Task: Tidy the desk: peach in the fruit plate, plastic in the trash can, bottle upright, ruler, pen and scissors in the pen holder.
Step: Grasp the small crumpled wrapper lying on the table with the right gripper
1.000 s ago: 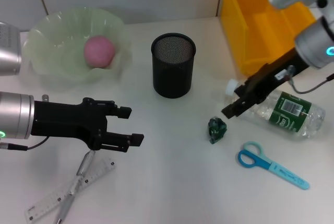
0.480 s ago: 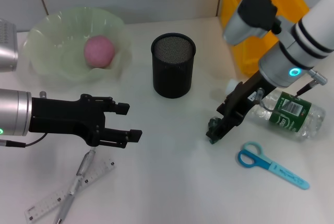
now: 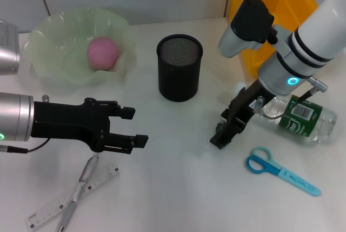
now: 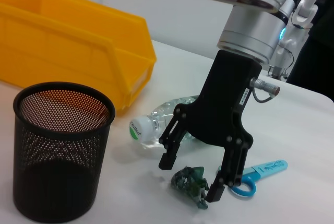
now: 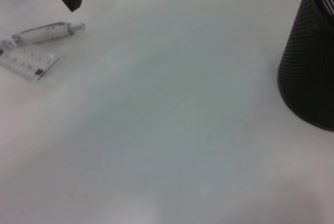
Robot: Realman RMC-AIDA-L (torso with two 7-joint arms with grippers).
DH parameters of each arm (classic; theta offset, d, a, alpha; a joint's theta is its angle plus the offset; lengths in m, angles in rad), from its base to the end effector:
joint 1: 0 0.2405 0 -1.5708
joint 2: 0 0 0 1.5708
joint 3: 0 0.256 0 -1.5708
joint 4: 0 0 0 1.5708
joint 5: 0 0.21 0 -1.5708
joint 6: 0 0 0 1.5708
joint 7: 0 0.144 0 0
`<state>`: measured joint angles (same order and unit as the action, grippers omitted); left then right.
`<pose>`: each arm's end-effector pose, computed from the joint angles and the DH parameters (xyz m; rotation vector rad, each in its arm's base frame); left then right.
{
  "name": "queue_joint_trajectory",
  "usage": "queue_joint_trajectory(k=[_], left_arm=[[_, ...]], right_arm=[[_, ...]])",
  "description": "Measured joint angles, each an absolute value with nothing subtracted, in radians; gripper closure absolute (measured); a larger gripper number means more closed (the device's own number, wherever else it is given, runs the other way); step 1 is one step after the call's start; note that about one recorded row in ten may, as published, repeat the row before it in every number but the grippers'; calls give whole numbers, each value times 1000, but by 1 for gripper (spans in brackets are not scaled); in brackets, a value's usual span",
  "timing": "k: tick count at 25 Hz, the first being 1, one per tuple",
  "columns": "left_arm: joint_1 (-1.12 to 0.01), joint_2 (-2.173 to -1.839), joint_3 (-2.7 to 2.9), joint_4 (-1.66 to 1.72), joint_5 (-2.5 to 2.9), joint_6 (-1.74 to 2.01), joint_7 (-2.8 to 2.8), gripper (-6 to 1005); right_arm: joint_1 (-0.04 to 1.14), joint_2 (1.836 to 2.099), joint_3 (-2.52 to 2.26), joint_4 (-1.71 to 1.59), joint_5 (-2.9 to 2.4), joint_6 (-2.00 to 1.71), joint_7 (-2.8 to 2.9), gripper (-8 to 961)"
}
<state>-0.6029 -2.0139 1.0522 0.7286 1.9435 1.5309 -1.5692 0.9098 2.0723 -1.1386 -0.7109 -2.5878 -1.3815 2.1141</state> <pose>-0.2243 0.3453 -0.0116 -2.9917 -0.5424 -0.4407 0.1945 0.3949 -0.0426 -2.8474 0.7339 -0.5118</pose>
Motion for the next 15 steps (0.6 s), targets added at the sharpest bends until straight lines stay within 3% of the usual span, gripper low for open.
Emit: queue_joint_trajectory(k=[15], left_arm=[[-602, -2013, 1051, 729, 1944, 1531, -1569, 190]], right_arm=[[911, 2075, -1157, -710, -2585, -1384, 2113, 124]])
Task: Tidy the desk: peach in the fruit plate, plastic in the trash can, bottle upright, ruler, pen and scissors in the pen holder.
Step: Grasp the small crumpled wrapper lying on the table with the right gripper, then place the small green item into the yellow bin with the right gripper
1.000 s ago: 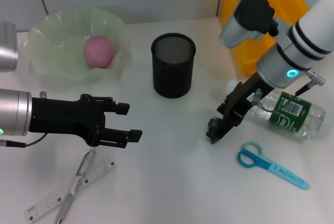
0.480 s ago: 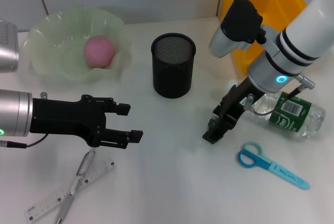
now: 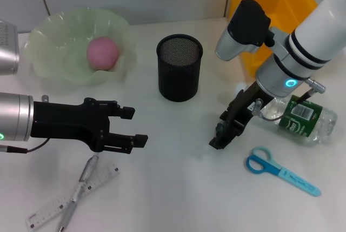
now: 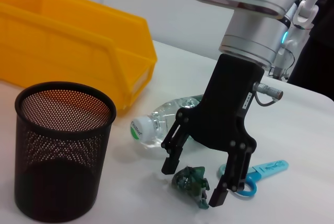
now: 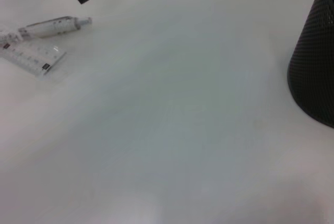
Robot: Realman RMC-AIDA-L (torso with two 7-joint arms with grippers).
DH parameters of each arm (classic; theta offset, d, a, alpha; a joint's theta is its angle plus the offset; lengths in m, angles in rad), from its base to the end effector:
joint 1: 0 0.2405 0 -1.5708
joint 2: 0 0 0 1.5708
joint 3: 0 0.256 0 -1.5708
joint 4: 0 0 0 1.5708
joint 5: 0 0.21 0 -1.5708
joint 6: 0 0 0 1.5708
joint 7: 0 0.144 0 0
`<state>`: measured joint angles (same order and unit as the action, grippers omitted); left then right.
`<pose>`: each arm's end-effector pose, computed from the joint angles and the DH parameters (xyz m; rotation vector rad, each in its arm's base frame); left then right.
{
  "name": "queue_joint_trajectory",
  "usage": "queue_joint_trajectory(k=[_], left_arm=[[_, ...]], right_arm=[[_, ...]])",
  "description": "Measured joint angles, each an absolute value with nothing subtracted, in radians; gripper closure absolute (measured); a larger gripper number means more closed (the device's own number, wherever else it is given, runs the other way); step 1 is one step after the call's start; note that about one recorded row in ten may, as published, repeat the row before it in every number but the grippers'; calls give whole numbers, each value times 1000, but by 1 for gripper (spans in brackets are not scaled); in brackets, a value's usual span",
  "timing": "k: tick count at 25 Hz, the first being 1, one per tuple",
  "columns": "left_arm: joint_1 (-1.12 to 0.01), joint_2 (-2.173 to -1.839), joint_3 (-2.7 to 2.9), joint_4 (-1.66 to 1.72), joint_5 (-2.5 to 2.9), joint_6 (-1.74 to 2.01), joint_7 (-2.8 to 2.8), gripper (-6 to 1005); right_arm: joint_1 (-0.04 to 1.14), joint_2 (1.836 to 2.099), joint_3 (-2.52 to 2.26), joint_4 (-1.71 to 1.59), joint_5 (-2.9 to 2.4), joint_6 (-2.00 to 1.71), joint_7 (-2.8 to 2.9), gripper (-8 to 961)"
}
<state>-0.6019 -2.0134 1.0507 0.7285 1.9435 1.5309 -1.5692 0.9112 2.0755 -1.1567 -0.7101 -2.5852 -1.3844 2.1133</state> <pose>-0.2248 0.3453 -0.0112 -2.9897 -0.5444 -0.4414 0.1934 0.3928 -0.0456 -2.8599 0.7188 -0.5300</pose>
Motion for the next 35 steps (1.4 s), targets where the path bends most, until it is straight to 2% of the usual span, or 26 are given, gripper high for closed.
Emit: queue_joint_trajectory(k=[5, 16, 28, 32, 35], left_arm=[[-602, -2013, 1051, 729, 1944, 1531, -1569, 190], [-603, -2011, 1051, 729, 1944, 1531, -1560, 190], [-602, -2008, 1043, 729, 1944, 1531, -1554, 191], [-601, -2008, 1042, 729, 1943, 1531, -1548, 191], [-601, -2007, 1041, 729, 1943, 1531, -1548, 190]], right_arm=[[911, 2075, -1157, -710, -2586, -1386, 2117, 125], [910, 2075, -1158, -710, -2601, -1381, 2133, 539], [895, 2076, -1142, -754, -2568, -1411, 2138, 613], [860, 2074, -1106, -855, -2509, -1500, 2144, 640], [807, 2074, -1026, -1011, -2475, -1608, 2157, 706]])
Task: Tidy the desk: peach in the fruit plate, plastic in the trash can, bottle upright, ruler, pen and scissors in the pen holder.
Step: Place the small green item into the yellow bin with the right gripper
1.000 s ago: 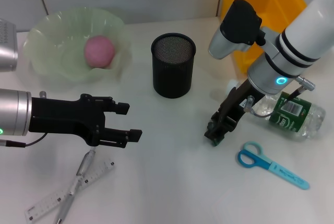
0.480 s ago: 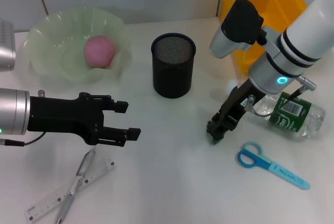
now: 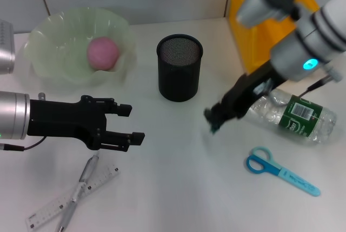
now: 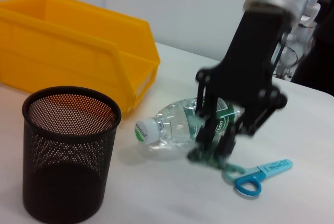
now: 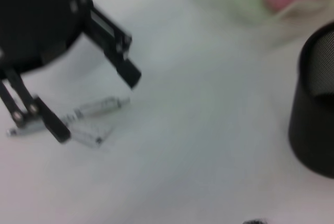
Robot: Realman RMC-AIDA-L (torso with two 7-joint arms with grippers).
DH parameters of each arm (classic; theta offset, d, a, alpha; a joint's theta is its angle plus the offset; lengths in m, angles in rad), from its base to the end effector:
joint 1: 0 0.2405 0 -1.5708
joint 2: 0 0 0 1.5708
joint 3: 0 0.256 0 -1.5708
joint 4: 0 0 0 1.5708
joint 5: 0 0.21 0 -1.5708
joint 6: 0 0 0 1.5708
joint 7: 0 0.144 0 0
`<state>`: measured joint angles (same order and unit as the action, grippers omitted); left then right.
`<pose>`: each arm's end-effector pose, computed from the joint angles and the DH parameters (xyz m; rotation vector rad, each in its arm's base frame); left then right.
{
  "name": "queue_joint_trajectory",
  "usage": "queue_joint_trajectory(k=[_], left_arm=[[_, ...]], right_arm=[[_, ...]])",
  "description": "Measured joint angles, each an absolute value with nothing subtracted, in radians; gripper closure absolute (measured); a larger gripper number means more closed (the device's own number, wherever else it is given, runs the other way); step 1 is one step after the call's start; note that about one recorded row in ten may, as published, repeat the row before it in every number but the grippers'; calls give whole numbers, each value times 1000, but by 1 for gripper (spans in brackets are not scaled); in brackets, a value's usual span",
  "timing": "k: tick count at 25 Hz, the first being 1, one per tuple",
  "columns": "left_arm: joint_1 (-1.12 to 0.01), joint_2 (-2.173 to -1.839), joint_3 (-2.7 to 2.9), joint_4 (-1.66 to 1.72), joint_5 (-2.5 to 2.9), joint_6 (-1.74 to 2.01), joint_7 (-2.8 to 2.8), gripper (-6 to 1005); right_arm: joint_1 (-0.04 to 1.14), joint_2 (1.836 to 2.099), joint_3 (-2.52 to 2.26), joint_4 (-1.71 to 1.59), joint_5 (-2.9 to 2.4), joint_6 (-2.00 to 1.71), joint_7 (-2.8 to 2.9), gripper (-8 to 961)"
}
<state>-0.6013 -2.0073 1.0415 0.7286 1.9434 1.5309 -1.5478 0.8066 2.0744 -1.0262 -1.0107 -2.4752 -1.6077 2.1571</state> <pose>-0.2264 0.3468 -0.0075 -2.9809 -0.5145 -0.4403 0.1701 0.3841 0.0030 -2.8760 0.8067 -0.2261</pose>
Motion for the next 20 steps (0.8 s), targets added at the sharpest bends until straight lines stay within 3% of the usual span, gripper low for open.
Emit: queue_joint_trajectory(k=[6, 15, 20], left_arm=[[-603, -2006, 1041, 729, 1943, 1532, -1547, 190], [-611, -2006, 1041, 729, 1944, 1537, -1546, 190], [-614, -2006, 1042, 729, 1944, 1540, -1547, 191]], right_arm=[[725, 2070, -879, -1228, -2439, -1722, 2174, 789], [670, 2007, -517, -1372, -2407, -1752, 2175, 801], [639, 2002, -459, -1374, -2406, -1618, 2168, 800]])
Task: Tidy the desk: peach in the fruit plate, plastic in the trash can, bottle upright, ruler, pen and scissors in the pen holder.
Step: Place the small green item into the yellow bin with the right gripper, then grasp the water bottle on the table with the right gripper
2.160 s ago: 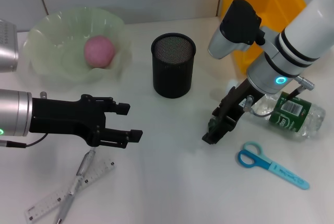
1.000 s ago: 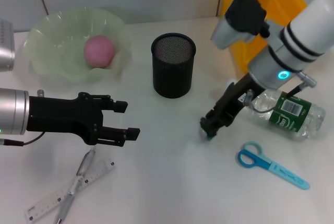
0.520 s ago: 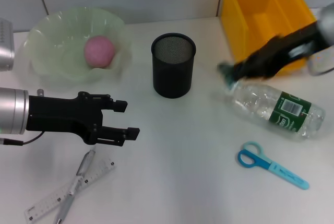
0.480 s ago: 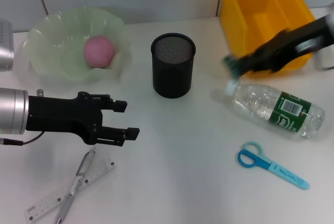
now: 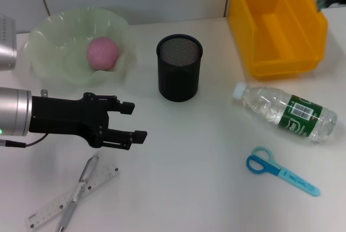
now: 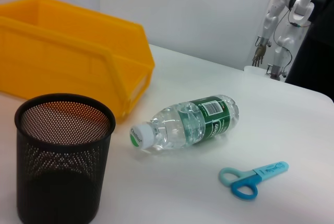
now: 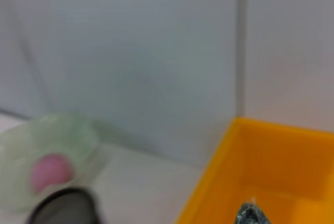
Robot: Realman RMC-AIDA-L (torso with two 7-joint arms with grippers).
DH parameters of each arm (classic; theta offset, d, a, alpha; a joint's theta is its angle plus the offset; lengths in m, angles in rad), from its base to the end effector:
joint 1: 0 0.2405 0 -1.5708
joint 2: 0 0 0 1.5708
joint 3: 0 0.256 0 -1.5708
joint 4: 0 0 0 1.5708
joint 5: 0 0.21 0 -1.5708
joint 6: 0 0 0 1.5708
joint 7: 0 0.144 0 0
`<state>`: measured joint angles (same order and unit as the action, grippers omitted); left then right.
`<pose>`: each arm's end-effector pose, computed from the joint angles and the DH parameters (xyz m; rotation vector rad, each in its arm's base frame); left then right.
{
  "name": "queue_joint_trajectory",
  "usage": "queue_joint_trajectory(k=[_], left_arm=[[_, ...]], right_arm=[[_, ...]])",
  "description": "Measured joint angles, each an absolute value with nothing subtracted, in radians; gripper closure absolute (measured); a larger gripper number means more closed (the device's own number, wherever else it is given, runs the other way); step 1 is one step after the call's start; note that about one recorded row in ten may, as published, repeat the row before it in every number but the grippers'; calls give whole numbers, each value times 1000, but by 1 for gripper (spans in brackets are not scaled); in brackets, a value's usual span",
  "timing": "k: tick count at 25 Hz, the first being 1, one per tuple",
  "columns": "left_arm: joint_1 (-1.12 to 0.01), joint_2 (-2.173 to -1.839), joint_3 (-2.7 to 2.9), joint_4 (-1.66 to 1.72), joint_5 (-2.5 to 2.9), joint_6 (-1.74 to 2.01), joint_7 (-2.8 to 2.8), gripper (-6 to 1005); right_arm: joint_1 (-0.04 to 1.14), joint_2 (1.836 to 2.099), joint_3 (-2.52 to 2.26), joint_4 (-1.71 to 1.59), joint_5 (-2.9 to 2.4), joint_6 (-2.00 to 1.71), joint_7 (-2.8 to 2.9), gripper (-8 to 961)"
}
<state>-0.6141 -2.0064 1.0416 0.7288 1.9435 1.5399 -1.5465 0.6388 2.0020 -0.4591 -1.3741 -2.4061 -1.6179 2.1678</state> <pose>-0.2217 0.3486 -0.0072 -2.9941 -0.4925 -0.4437 0.2326 0.3790 0.1797 -2.2120 0.9390 0.2989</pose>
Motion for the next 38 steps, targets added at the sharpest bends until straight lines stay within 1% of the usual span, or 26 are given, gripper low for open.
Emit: queue_joint_trajectory(k=[5, 12, 18, 25, 31, 36, 38], left_arm=[[-616, -2006, 1042, 737, 1944, 1543, -1550, 191], [-617, -2006, 1042, 738, 1943, 1543, -1552, 191], [-617, -2006, 1042, 738, 1943, 1543, -1551, 191], [-612, -2006, 1042, 734, 1942, 1543, -1549, 190], [-609, -2006, 1042, 733, 1942, 1543, -1548, 190], [-607, -2007, 1042, 732, 1942, 1543, -1548, 190], [-606, -2008, 1042, 731, 1942, 1543, -1548, 190]], right_arm=[[623, 2002, -476, -1320, -2404, -1469, 2166, 798], [629, 1989, -610, -1172, -2407, -1330, 2160, 796], [641, 1991, -701, -1087, -2411, -1221, 2138, 783], [645, 1995, -699, -1048, -2407, -1171, 2137, 755], [638, 2000, -703, -1055, -2400, -1174, 2137, 519], [615, 2001, -703, -1071, -2328, -1191, 2119, 285], [595, 2001, -703, -1093, -2268, -1214, 2095, 275]])
